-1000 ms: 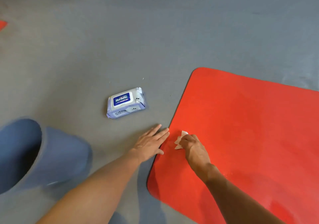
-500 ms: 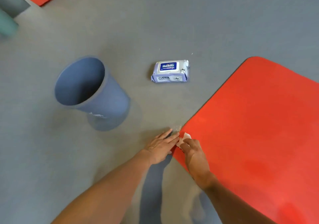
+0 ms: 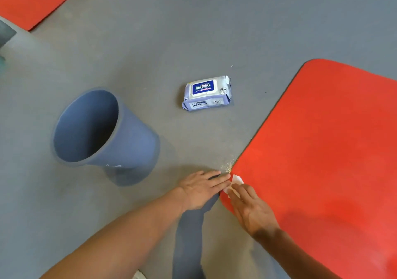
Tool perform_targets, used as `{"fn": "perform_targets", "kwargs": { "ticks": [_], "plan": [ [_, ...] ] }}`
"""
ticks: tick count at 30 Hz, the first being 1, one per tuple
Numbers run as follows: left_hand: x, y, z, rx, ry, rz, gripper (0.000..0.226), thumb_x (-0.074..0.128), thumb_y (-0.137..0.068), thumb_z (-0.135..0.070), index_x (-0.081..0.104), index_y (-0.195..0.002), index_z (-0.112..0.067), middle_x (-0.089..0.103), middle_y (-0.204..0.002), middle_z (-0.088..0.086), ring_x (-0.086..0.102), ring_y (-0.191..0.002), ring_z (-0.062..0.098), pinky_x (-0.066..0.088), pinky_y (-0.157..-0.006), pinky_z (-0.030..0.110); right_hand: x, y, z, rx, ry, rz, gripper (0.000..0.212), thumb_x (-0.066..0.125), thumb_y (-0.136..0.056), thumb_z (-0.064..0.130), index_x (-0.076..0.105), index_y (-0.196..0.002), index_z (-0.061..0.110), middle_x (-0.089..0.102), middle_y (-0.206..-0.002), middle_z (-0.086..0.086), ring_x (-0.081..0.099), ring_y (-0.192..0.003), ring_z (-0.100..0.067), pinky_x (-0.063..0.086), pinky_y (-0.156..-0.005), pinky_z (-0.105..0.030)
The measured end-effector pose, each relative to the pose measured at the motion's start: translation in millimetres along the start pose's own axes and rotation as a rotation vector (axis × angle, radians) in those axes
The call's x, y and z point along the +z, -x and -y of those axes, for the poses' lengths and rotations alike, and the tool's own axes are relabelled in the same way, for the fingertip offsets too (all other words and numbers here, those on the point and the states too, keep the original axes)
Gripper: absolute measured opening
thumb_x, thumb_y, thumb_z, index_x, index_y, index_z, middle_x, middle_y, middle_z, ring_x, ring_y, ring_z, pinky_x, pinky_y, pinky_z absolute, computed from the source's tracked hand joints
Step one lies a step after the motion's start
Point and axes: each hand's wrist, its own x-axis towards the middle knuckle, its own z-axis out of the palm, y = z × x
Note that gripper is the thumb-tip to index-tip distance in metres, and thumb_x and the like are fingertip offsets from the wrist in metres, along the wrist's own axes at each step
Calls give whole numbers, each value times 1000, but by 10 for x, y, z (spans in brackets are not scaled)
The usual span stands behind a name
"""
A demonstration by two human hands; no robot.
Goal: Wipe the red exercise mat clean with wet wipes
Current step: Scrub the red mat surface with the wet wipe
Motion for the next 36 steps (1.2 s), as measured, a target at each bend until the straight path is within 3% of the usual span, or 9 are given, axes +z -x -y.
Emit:
{"fn": "perform_targets", "kwargs": {
  "ticks": [3, 5, 9, 12, 19, 22, 27, 33, 36],
  "plan": [
    [-204, -145, 195, 182, -138, -78, 73, 60, -99, -14, 27, -164, -23, 21, -171, -7, 35, -145, 21, 35, -113, 33, -9, -93, -31, -17, 30, 3, 35, 54, -89, 13, 70, -120, 16, 63, -111, 0, 55, -93, -22, 55, -75, -31],
    [-301, -274, 252, 171, -72, -181, 63, 67, -97, -28, 44, -155, -19, 40, -162, -3, 44, -142, 24, 38, -110, 35, -45, -212, -143, -27, 42, -9, 27, 62, -89, 14, 72, -113, 18, 63, -102, 0, 52, -90, -21, 52, -79, -30],
    [-256, -527, 299, 46, 131, -110, 109, 72, -89, -57, 6, -168, -20, 2, -176, -4, -4, -161, 18, 12, -129, 34, -277, -613, -511, 289, 30, -164, 29, 54, -95, 20, 74, -116, 19, 65, -101, -3, 51, -93, -24, 48, -83, -32],
    [-143, -598, 328, 67, 192, -135, 117, 73, -87, -63, 0, -167, -19, -5, -175, -4, -20, -157, 13, -2, -128, 27, -311, -824, -644, 493, 42, -224, 28, 62, -95, 7, 73, -119, 17, 65, -107, -6, 52, -98, -30, 51, -80, -38],
    [48, -578, 495, 148, 239, -197, 128, 77, -79, -69, -3, -167, -22, -15, -172, -14, -29, -153, 4, -12, -120, 14, 84, -556, 134, 517, -12, -227, 28, 66, -91, 1, 72, -118, 6, 62, -104, -5, 50, -92, -26, 44, -74, -25],
    [112, -571, 522, 154, 231, -216, 133, 78, -74, -73, -3, -167, -24, -18, -170, -17, -30, -152, 0, -13, -121, 15, 152, -263, 341, 402, -57, -144, 20, 60, -99, 11, 71, -116, 11, 59, -108, -2, 50, -95, -22, 51, -80, -29],
    [78, -536, 484, 137, 242, -231, 134, 79, -72, -73, -1, -167, -24, -14, -171, -16, -27, -153, 1, -6, -126, 22, 2, -166, 282, 166, 37, 36, 40, 72, -90, 1, 65, -128, 9, 59, -111, -6, 54, -95, -28, 54, -81, -32],
    [68, -539, 460, 128, 223, -235, 136, 77, -71, -78, -2, -167, -23, -16, -171, -16, -30, -153, 2, -10, -124, 20, -248, -532, -119, 521, 94, -196, 22, 63, -97, 7, 74, -115, 13, 60, -97, -9, 51, -88, -30, 47, -73, -35],
    [105, -513, 448, 133, 234, -235, 130, 78, -75, -72, -1, -168, -25, -14, -172, -16, -28, -154, 4, -4, -127, 25, -60, -348, 291, 459, 37, -188, 20, 60, -95, 9, 72, -110, 12, 57, -94, -5, 46, -86, -26, 46, -70, -37]
  ]
}}
